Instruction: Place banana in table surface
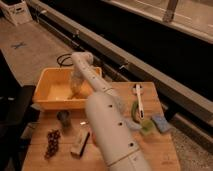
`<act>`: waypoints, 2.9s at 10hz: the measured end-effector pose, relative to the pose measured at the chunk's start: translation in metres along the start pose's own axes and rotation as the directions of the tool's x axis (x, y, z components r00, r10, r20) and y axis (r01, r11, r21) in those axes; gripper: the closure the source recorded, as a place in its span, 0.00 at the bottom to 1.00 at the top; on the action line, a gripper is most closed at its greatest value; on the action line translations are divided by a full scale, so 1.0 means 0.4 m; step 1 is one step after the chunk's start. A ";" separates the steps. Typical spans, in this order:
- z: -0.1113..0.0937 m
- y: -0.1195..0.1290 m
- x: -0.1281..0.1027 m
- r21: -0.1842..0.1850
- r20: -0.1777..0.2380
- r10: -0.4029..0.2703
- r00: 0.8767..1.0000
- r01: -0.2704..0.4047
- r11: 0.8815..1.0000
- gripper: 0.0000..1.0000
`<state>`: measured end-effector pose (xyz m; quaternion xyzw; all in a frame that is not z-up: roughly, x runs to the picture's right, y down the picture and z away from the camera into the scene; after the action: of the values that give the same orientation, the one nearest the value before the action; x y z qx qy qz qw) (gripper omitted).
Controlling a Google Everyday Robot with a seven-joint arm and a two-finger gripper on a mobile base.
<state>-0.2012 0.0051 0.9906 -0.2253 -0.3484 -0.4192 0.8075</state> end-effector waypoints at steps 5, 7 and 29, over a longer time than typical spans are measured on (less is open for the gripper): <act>-0.053 0.015 -0.013 0.104 0.028 -0.003 1.000 0.000 0.995 1.00; -0.113 0.016 -0.014 0.161 0.016 0.002 1.000 -0.004 0.987 1.00; -0.380 0.627 -0.015 0.120 -0.139 0.553 0.821 -0.540 0.833 0.76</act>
<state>0.0623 0.0458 0.8683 -0.2489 -0.2153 -0.1740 0.9281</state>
